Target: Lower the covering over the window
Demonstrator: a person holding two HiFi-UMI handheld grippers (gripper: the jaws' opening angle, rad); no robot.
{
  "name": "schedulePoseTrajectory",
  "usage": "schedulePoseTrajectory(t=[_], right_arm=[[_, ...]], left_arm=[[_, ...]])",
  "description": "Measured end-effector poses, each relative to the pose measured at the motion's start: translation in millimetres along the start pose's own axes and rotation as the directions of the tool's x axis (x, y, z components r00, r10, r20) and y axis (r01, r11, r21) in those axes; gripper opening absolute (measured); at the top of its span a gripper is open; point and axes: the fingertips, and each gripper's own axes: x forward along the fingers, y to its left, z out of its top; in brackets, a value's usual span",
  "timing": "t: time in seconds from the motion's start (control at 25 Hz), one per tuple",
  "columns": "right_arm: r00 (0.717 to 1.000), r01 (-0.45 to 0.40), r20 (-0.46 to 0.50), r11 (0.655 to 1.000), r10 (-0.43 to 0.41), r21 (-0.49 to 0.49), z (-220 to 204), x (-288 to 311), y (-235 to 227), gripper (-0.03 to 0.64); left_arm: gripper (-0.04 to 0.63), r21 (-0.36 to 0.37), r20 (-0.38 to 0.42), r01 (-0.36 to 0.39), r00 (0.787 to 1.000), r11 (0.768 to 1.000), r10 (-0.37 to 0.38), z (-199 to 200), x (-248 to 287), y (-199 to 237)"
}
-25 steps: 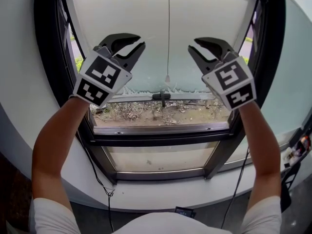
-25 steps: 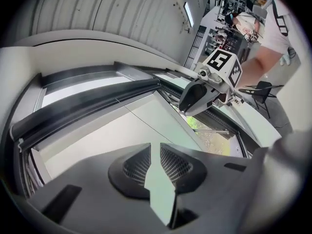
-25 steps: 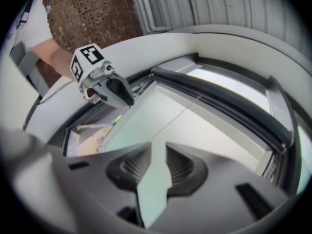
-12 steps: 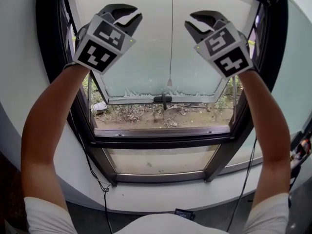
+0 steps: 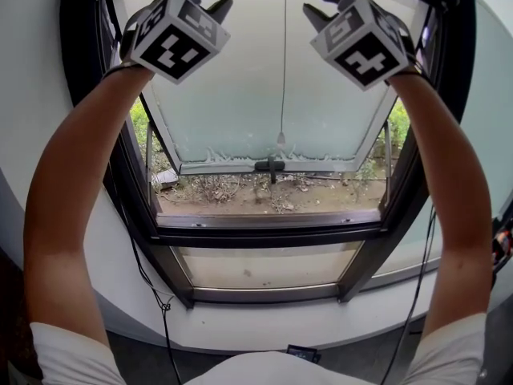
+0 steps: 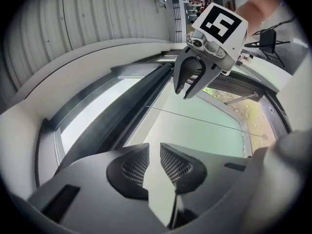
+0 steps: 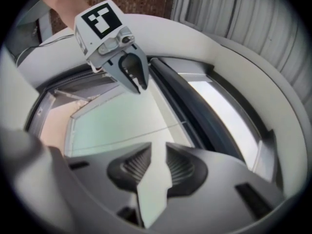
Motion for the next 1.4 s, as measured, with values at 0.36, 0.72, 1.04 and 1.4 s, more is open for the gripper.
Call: schedulePoseTrajectory(t=[0.36,0.72,1.04,1.4], right_arm=[[0.993,0.078,-0.073,0.989,-0.088,-0.128,4,32,-55,0.098],[0.971,0.154,-0.143,0.956,-0.194,-0.250,-4,41,-89,0.098],[0.965,0.118,-0.188,0.944,-0.183,-0.309,-14,50,-85,0.101],[0.961,0.073,-0.228,0.940,-0.156,-0.334,-19,56,-85,0.110]], left_arm=[[0.081,0.093,-0.023,-0.029,0.999,0.995,0.032,16,28,40],[0.132,0.127,-0.079,-0.020,0.996,0.992,0.030,13,36,55],[0.143,0.169,-0.104,-0.030,0.993,0.985,0.048,8,38,61],[0.143,0.248,-0.125,-0.033,0.990,0.968,0.066,7,39,67]])
